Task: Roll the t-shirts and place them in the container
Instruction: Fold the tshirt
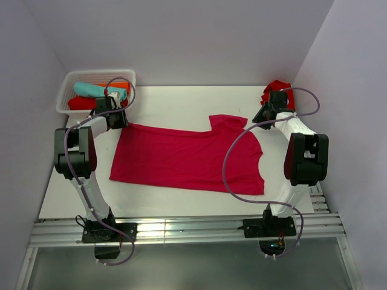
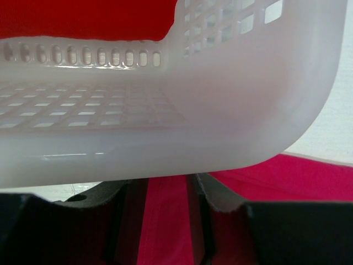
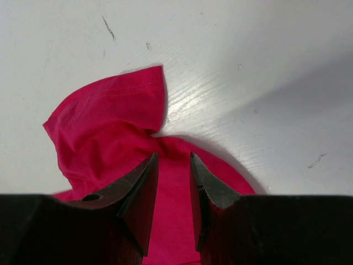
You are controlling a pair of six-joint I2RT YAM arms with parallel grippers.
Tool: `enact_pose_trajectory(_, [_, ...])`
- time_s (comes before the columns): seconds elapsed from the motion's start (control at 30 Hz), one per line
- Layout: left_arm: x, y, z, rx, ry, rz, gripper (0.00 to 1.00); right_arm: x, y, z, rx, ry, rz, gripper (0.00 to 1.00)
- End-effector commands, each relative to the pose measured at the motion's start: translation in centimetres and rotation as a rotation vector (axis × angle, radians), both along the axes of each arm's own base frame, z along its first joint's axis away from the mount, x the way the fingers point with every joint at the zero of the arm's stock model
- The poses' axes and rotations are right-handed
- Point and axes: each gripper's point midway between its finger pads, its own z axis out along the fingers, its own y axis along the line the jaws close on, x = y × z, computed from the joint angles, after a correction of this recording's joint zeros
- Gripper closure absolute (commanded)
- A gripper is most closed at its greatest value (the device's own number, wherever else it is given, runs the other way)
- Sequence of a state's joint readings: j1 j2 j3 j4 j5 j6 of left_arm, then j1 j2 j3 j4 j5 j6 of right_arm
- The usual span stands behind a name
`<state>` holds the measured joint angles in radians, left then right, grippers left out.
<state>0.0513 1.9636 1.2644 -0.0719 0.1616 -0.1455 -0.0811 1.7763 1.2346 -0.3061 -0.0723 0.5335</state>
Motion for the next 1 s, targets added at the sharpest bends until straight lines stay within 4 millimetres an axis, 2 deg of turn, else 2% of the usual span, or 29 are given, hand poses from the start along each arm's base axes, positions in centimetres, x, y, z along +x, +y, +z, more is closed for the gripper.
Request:
enact_pose_trajectory(0.0, [1.6, -0.1, 2.1, -0.001, -0.064, -0.018, 0.60, 0.7, 0.2, 0.2, -0.009, -0.025, 0.015, 0.64])
enact_pose_trajectory(0.47, [1.6, -0.4, 2.2, -0.015, -0.064, -0.028, 0.60, 0.7, 0.3, 0.0, -0.006, -0.017, 0.019, 0.64])
enact_pose_trajectory(0.97, [1.4, -0.8, 1.2, -0.034, -0.042, -0.023, 0.60, 0.7, 0.3, -0.3, -0.011, -0.004, 0.024, 0.64])
